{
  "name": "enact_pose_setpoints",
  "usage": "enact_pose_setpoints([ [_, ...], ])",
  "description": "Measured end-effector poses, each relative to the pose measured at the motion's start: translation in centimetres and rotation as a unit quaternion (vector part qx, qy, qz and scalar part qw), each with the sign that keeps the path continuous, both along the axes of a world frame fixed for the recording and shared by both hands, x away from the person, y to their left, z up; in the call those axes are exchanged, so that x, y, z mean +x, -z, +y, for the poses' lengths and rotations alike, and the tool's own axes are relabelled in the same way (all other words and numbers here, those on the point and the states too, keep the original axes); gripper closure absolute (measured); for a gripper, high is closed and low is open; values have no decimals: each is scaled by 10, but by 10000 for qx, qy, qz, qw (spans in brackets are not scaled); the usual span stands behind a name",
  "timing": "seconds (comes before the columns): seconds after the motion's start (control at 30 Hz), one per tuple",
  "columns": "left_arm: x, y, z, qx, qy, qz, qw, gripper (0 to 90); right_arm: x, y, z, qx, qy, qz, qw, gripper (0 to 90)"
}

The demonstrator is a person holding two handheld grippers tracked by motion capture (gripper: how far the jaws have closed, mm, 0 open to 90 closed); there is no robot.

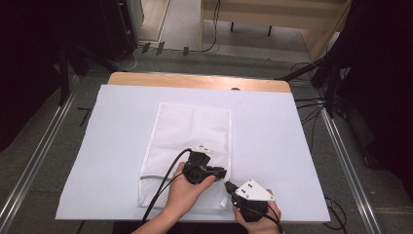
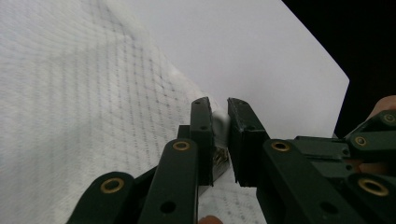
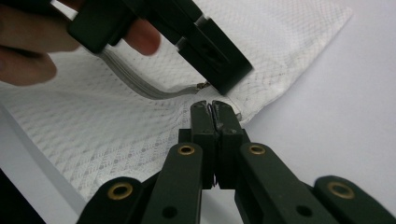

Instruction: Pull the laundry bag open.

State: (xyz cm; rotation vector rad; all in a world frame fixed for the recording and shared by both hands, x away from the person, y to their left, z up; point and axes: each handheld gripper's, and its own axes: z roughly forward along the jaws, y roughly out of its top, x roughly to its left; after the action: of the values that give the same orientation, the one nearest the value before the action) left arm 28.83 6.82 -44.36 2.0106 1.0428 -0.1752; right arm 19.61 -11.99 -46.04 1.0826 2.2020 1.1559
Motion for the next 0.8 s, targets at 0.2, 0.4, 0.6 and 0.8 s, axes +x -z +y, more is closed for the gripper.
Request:
enact_pose_setpoints([
  [0.2,-5,-2,4,-12,14,-153,9999,855,1,-1,-1,56,74,50,9999,900],
  [0.4,-9,1,13,-161,-41,-213,9996,873,-1,-6,0,47,192,-107,9997,900],
  [0.6,-11,1,16,-227,-51,-307,9993,874,-1,-8,1,29,160,-158,9997,900],
  [0.8,-13,5,22,-226,-147,-420,9988,875,-2,-12,1,-38,221,-243,9995,900],
])
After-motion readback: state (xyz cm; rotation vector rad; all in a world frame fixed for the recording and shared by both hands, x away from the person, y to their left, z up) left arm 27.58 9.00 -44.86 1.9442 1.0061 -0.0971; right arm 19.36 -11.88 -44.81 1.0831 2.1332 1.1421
